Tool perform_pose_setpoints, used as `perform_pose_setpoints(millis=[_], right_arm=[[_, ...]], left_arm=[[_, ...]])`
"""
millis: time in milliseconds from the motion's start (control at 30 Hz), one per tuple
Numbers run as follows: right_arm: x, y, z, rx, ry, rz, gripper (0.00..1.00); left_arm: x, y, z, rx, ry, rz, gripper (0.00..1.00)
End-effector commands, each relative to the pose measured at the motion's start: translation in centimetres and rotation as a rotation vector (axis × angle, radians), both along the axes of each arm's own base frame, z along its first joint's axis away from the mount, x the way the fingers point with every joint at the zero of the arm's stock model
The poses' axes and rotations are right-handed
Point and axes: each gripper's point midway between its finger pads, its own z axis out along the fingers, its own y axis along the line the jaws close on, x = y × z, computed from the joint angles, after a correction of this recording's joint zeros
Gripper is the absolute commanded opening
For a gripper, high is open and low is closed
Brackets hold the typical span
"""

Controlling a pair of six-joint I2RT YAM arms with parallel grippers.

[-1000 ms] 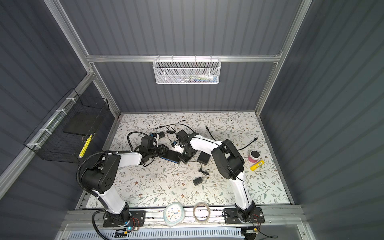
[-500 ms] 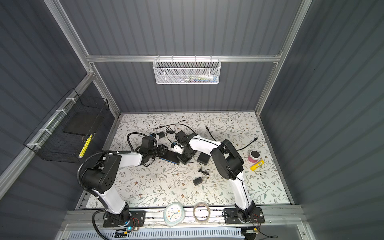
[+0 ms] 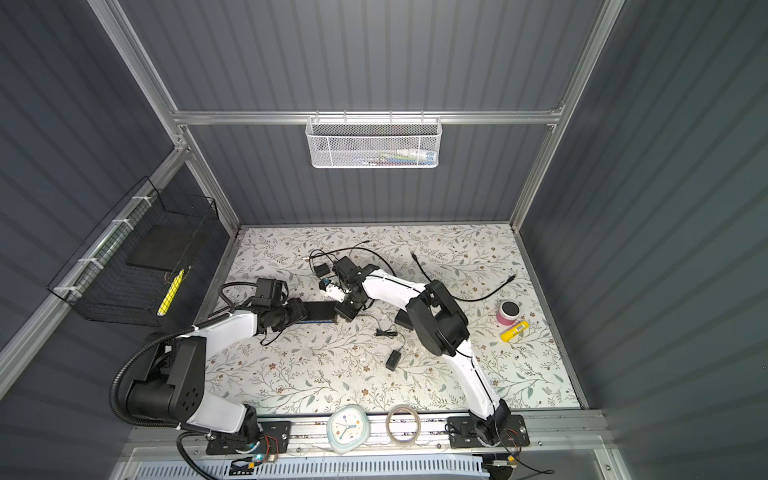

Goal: Insert the plug into the switch port

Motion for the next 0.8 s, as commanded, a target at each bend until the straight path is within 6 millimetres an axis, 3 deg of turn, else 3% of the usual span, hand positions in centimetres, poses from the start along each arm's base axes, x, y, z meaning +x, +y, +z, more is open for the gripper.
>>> perform_pose_setpoints(millis=[0,67,167,233,333,433,533,633,767], right_arm=[[0.3,3.9,1.8,0.099,-0.050,0.049,0.09],[0.0,5.0,1.6,0.100,-0.048,0.054,0.13],[-0.3,5.9,1.7,0.090,-0.045,0.049,0.26],[0.1,5.4,2.2,0.076,-0.055,0.015,0.33],[0.2,3.4,4.5,0.069,-0.076,-0.033,0.41],[0.2,0.7,8.0,0.097,-0.094,-0.117,0.47],[0.0,-3.4,10.2,0.099,-0.103,-0.235,0.55],[-1.2,-8.2,10.3,0.068,-0.051,-0.361,0.60],[-4.1,-13.3,8.3,0.001,0.038,-0.500,0.63]], left_arm=[[-3.0,2.4,-0.7,0.056,0.105,0.047,0.69],[-2.9,3.5,0.2,0.078,0.085,0.071,0.74],[-2.4,4.7,1.6,0.087,0.052,0.098,0.76],[-2.1,5.1,2.6,0.097,0.030,0.103,0.77],[-1.4,5.5,4.4,0.112,-0.015,0.102,0.77],[-0.4,5.4,5.9,0.112,-0.058,0.086,0.77],[0.5,4.9,7.1,0.100,-0.099,0.048,0.76],[1.3,4.4,7.6,0.098,-0.115,0.012,0.76],[2.3,4.1,7.2,0.088,-0.109,0.001,0.76]])
